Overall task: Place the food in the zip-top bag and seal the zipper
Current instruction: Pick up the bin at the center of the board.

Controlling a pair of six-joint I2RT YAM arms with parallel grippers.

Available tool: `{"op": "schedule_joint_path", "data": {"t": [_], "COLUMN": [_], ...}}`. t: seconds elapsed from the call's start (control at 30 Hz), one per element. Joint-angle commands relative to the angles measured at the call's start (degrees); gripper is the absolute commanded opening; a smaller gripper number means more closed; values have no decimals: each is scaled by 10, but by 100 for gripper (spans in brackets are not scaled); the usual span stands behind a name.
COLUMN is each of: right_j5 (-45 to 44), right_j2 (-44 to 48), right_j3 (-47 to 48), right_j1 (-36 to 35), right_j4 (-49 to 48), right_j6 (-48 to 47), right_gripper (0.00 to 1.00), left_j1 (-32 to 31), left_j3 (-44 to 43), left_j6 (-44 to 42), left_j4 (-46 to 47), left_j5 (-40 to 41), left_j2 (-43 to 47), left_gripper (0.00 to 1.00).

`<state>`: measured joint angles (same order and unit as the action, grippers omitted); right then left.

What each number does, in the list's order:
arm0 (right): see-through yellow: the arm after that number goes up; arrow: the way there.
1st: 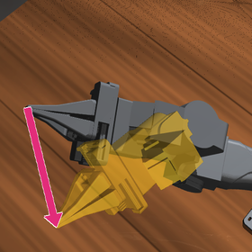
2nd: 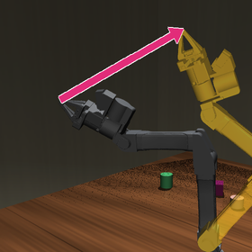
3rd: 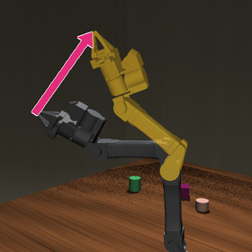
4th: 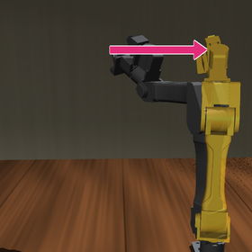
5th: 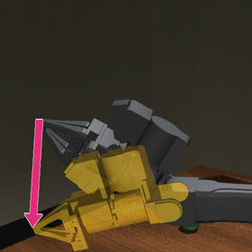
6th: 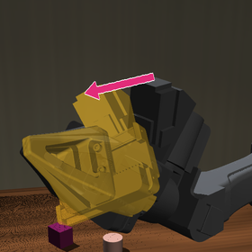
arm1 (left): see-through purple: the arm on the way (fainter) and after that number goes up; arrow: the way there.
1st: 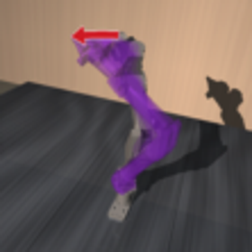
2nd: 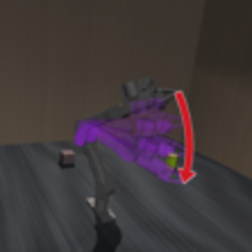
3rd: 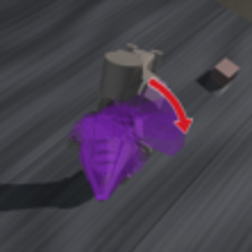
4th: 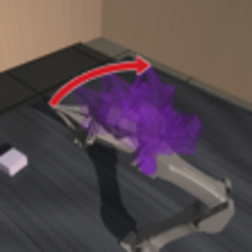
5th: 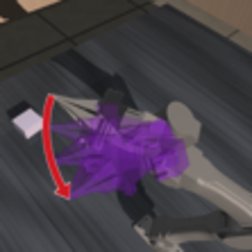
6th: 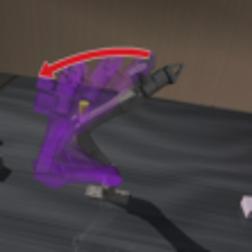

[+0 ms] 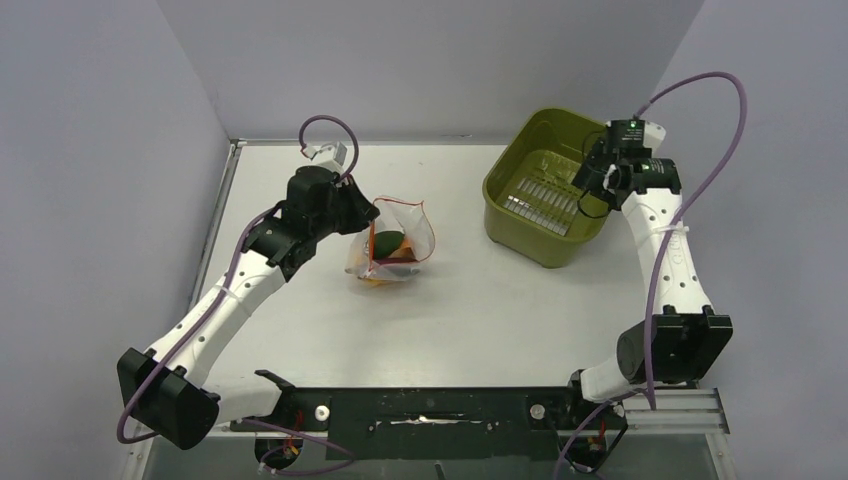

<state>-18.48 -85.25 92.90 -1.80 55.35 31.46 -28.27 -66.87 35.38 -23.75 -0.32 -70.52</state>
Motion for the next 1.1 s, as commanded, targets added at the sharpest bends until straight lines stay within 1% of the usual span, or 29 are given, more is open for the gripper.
{"op": "schedule_joint_path", "data": {"t": [0.0,0.07,0.17,0.23,0.33,0.63,0.73,0.77,0.9,0.93,1.07], "right_j5": [-18,-5,23,55,76,58,55,55,67,65,64], "right_j2": [-1,-19,-49,-64,-76,-118,-123,-125,-134,-137,-137], "right_j3": [-29,-36,-33,-37,-53,-78,-93,-96,-109,-109,-111], "right_j1": [61,85,109,118,118,122,124,125,125,126,126], "right_j4": [-70,-87,-107,-129,-166,-183,-205,-211,-241,-248,-282], "right_j6": [-39,-53,-65,-71,-73,-96,-116,-121,-128,-130,-149], "right_gripper": [73,76,76,75,72,62,54,50,43,39,15], "left_j1": [3,3,3,4,4,4,4,4,5,5,5], "left_j3": [-11,-13,-10,-7,-3,-9,-5,-5,0,0,1], "left_j6": [-10,-14,-18,-19,-19,-19,-19,-20,-23,-25,-29], "left_j4": [44,41,38,36,35,39,38,37,43,44,44], "left_j5": [-9,-7,0,2,1,2,4,5,12,12,13], "left_j2": [18,20,24,26,27,21,23,23,27,28,29], "left_gripper": [0,0,0,0,0,0,0,0,0,0,0]}}
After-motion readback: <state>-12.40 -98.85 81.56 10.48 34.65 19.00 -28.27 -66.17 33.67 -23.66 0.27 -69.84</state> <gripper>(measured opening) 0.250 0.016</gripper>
